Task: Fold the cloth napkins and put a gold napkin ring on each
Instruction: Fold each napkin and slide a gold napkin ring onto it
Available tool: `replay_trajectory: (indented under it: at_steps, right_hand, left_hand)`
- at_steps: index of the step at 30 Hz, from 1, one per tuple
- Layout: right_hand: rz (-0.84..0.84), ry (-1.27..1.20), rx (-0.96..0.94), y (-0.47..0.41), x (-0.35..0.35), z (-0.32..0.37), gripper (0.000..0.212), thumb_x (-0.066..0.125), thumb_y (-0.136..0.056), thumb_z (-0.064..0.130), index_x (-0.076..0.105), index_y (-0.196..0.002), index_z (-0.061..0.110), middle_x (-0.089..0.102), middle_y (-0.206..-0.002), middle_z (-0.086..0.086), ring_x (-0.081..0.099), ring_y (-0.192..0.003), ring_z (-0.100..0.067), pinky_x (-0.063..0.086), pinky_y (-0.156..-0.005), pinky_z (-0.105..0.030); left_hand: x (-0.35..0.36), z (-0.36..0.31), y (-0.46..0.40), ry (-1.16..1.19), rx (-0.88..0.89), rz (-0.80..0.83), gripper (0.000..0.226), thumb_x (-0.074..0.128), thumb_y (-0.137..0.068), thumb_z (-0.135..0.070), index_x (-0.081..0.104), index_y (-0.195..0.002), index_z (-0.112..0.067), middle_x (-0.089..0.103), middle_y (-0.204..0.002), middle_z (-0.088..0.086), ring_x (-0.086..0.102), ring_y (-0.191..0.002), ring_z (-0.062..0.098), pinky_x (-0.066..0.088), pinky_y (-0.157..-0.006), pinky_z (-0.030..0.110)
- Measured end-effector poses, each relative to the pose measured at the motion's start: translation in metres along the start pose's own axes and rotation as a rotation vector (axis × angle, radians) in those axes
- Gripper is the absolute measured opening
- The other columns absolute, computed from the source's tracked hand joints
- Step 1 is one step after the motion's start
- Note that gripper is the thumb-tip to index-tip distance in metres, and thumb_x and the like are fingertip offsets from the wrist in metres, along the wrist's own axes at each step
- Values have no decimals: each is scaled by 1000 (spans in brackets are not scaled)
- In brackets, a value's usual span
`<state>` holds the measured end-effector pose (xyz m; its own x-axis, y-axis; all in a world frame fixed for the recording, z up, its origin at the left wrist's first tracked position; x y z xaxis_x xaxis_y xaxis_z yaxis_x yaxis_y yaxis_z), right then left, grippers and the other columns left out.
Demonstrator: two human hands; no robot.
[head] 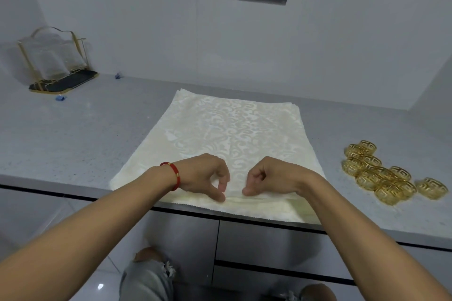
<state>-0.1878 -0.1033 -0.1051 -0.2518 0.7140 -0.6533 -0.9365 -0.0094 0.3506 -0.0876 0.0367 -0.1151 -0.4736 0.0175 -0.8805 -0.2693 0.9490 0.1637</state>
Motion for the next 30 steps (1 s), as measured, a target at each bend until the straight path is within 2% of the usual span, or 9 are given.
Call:
replay_trajectory:
  at_steps: [4,8,11,13,17,19,24,27,30]
  right_hand:
    - [-105,-90,29,-4,-14,-4,26,79,-89,37,78,-81,12,71,-76,9,65,-81,-3,50,-87,-26]
    - [-372,31,-74,-8,-29,-2,39,69,-95,43,57,-72,13,51,-66,11,44,-60,-9,40,-66,-27]
    - [-287,313,-78,5,-36,-8,25,76,-86,53,63,-91,32,56,-76,17,50,-67,-2,36,-63,-22]
    - [-245,525,-17,14,-51,-25,25,76,-88,47,60,-83,29,55,-73,12,49,-65,-4,34,-59,-26]
    - [-472,315,51,37,-96,-61,25,76,-90,36,69,-71,21,63,-67,4,52,-60,-8,38,-60,-30]
    - [-610,153,116,43,-110,-79,15,79,-88,35,77,-84,20,73,-82,5,66,-76,-11,50,-69,-34]
    - [-937,-430,132,45,-107,-112,11,77,-92,29,77,-94,18,79,-89,-1,76,-85,-25,60,-79,-44]
    - [-1017,-360,159,43,-93,-119,25,65,-99,40,71,-97,15,74,-88,-3,70,-83,-24,55,-74,-40]
    - [-981,-242,196,53,-84,-115,28,61,-102,38,65,-92,12,67,-79,-3,64,-75,-22,43,-61,-31]
  left_hand:
    - [-9,4,3,131,-76,29,21,78,-80,-55,73,-87,-36,68,-108,-19,59,-100,-3,47,-97,29]
    - [-27,16,3,-223,-128,-125,16,70,-87,-41,60,-84,-29,61,-83,-9,57,-83,17,47,-71,34]
    - [-54,41,10,-206,-227,-202,16,70,-89,-37,62,-79,-27,61,-77,-11,57,-76,13,43,-66,31]
    - [-65,55,17,-242,-255,-167,19,72,-88,-37,63,-78,-24,61,-74,-10,56,-72,12,44,-65,31]
    - [-79,99,45,-363,-402,-63,19,71,-86,-29,56,-76,-29,60,-76,-9,60,-76,17,46,-67,30]
    - [-94,124,64,-257,-477,-122,14,72,-89,-33,65,-78,-27,67,-78,-7,63,-76,14,46,-66,28]
    - [-94,156,92,447,-560,-620,22,81,-84,-37,79,-83,-15,75,-72,1,68,-65,19,52,-62,26]
    - [-72,161,97,629,-621,-759,46,79,-85,-37,72,-87,8,70,-68,4,63,-61,23,49,-63,28]
    - [-64,151,102,508,-638,-679,48,73,-91,-38,66,-76,7,62,-54,8,56,-52,20,47,-62,30]
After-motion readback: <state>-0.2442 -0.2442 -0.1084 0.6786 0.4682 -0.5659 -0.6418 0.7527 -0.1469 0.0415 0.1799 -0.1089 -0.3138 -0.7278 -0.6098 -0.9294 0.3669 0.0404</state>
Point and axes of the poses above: each hand's wrist, its own y-axis away from the middle knuckle, its own x-axis out of the palm, z = x × y, the point moved 6 cm from there along -y, towards the middle knuckle
